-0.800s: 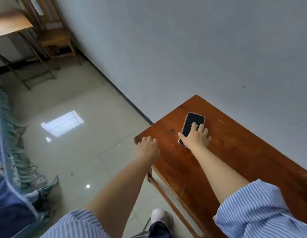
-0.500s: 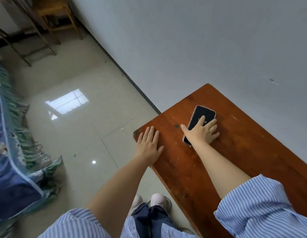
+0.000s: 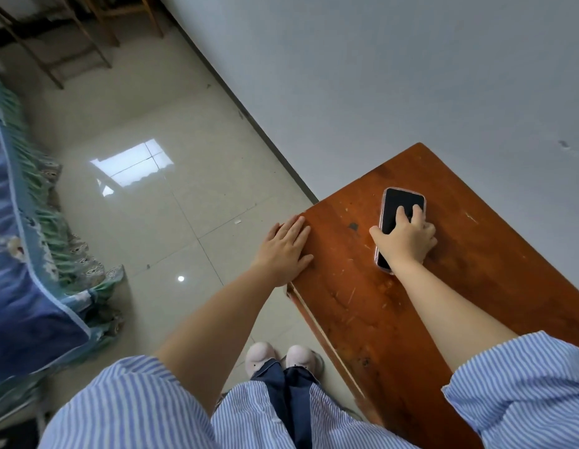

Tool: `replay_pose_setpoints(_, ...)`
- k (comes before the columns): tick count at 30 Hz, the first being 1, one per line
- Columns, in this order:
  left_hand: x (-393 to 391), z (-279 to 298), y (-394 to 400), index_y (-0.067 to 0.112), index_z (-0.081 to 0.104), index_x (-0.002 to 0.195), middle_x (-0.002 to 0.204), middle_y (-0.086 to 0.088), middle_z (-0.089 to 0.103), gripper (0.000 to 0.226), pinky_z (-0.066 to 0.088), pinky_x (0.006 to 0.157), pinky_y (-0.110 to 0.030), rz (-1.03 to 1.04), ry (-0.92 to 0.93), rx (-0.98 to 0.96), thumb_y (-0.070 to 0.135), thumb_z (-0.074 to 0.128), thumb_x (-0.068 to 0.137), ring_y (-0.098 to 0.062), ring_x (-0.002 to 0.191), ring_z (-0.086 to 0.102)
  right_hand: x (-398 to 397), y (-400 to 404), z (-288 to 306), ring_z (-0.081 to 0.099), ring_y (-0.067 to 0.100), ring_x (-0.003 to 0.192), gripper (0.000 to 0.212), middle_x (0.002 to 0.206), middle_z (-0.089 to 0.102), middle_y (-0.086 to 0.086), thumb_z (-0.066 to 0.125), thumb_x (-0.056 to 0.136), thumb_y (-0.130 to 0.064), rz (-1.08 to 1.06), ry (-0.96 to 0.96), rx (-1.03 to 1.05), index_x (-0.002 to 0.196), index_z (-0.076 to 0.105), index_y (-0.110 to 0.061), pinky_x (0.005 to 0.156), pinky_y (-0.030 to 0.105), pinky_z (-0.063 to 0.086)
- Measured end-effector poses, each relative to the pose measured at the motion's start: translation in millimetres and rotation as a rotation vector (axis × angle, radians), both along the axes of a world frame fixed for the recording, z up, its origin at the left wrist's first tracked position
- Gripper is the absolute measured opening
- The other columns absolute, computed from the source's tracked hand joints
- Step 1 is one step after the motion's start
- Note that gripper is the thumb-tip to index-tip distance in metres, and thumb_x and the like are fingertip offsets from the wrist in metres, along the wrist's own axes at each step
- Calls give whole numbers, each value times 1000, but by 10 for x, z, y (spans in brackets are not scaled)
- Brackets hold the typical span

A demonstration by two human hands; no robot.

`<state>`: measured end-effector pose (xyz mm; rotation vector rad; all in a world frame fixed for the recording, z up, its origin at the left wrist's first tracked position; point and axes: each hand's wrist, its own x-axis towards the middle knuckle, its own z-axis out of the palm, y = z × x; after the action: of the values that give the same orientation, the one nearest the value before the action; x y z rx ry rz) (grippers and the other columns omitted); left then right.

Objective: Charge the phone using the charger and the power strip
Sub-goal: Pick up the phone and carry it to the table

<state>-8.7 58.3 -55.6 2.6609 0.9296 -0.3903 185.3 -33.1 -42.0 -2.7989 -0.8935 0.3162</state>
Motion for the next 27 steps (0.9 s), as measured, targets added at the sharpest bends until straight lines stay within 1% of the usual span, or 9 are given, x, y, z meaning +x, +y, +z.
replay_pose_setpoints(3, -223, 116, 312, 15, 9, 144, 157, -6, 2, 58, 1, 118, -39, 110, -50, 38, 41, 28, 96, -20, 144, -5, -174, 300, 147, 31, 39, 126, 62, 149, 28, 14, 57, 83, -40, 130, 20, 45, 134, 36, -12, 102, 51, 33)
replay_pose_setpoints(6, -404, 243, 540, 17, 9, 144, 157, -6, 2, 56, 5, 118, -40, 156, -69, 82, 35, 33, 97, -21, 144, -5, -339, 614, 288, 32, 38, 126, 62, 147, 32, 13, 61, 79, -38, 209, 45, 85, 132, 40, -13, 102, 50, 32)
replay_pose_setpoints(9, -853, 446, 974, 15, 12, 143, 157, -6, 6, 55, 12, 117, -39, 318, -72, 135, 28, 36, 96, -21, 144, 0, -745, 1206, 446, 34, 38, 124, 62, 147, 34, 12, 63, 77, -37, 365, 71, 142, 130, 42, -13, 101, 48, 32)
replay_pose_setpoints(11, -1161, 566, 1275, 10, 20, 140, 155, -9, 15, 52, 20, 114, -39, 472, -86, 198, 23, 40, 94, -23, 143, 9, -1028, 1642, 560, 37, 39, 122, 61, 145, 36, 12, 64, 75, -35, 452, 91, 177, 129, 45, -13, 99, 46, 33)
replay_pose_setpoints(14, -1654, 747, 1811, 4, 37, 126, 140, -14, 38, 40, 34, 103, -39, 676, -94, 285, 13, 45, 88, -27, 133, 28, -1493, 2356, 714, 40, 40, 118, 57, 143, 39, 9, 66, 72, -32, 522, 174, 224, 124, 49, -14, 98, 45, 34)
replay_pose_setpoints(16, -2068, 866, 2278, 4, 43, 121, 137, -13, 41, 36, 37, 98, -40, 761, -63, 325, 10, 46, 86, -27, 129, 31, -1873, 2932, 806, 42, 40, 116, 54, 141, 41, 9, 66, 71, -32, 606, 178, 254, 120, 52, -12, 96, 45, 34)
replay_pose_setpoints(19, -2542, 1023, 2889, 6, 46, 119, 135, -12, 43, 34, 39, 94, -39, 797, 19, 363, 10, 46, 85, -27, 128, 33, -2299, 3656, 939, 40, 40, 116, 53, 140, 43, 9, 67, 71, -32, 669, 166, 276, 118, 54, -12, 96, 44, 34)
replay_pose_setpoints(22, -2959, 1171, 3528, 6, 49, 114, 125, -12, 48, 29, 40, 87, -37, 851, 83, 374, 7, 45, 85, -29, 119, 39, -2717, 4391, 1075, 41, 40, 115, 51, 137, 44, 8, 66, 71, -33, 691, 164, 279, 115, 54, -11, 95, 42, 34)
replay_pose_setpoints(27, -3364, 1402, 4587, 6, 52, 109, 117, -14, 51, 26, 41, 82, -38, 860, 80, 430, 7, 44, 85, -31, 110, 44, -3238, 5512, 1291, 45, 38, 107, 47, 131, 48, 9, 65, 70, -34, 740, 109, 299, 110, 56, -10, 90, 41, 35)
